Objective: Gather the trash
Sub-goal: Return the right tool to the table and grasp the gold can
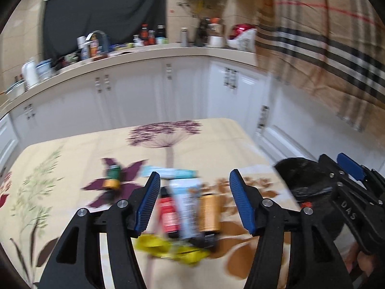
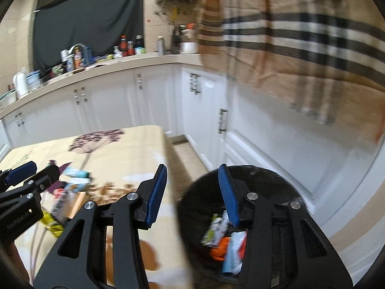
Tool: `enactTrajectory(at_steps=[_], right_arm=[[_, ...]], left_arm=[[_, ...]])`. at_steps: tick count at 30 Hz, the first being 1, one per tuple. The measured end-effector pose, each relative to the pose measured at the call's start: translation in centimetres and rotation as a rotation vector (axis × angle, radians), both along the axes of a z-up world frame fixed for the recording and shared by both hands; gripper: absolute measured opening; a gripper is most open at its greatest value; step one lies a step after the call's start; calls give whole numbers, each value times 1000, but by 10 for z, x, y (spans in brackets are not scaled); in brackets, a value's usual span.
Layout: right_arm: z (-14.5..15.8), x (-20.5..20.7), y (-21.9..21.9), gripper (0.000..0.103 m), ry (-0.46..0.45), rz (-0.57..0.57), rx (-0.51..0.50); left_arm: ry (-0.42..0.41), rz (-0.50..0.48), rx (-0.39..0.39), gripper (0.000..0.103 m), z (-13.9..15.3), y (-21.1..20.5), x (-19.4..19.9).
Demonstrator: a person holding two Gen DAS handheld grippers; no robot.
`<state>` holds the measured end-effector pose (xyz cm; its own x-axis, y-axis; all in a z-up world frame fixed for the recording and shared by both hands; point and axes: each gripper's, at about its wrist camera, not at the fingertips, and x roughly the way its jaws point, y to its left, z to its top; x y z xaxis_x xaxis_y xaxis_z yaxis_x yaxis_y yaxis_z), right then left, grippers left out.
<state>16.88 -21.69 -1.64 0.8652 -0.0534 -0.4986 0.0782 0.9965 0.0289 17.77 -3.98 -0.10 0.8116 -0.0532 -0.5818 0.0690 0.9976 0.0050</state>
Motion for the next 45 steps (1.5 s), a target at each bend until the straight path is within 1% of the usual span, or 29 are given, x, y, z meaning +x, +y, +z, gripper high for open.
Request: enactTrajectory(at_steps=[7,13,17,23,28,29,31,34,36,38,39,45], right_arm=[[2,2,50,43,16,100,-5],[-5,4,91,43,51,174,-21],[-14,9,110,43,96,190,-46],[-27,19,124,43,169,203,-49],[-34,25,134,41,215,210,-67],[-35,26,135,40,225,212,-70],[-37,28,137,33,234,215,-73],[-40,31,139,31,256,223,-77],[-41,32,140,31,264,226,-76],[-42,33,140,27,274,232,-70],[-43,33,139,27,279,236,-66],[-42,32,138,24,273,248,-50]], left_arm=[[10,108,15,60,-3,58,-16],[18,195,15,60,-6,104,-28],[21,249,8,60,-9,132,-35],[36,309,-4,60,-15,164,-40],[46,334,-11,60,-19,180,-40],[46,335,-12,60,-19,181,-39],[45,338,-15,60,-20,184,-39],[47,334,-14,60,-20,185,-39],[50,329,-14,60,-21,184,-38],[54,324,-14,60,-22,183,-36],[55,323,-13,60,-23,182,-36],[56,321,-9,60,-23,180,-35]])
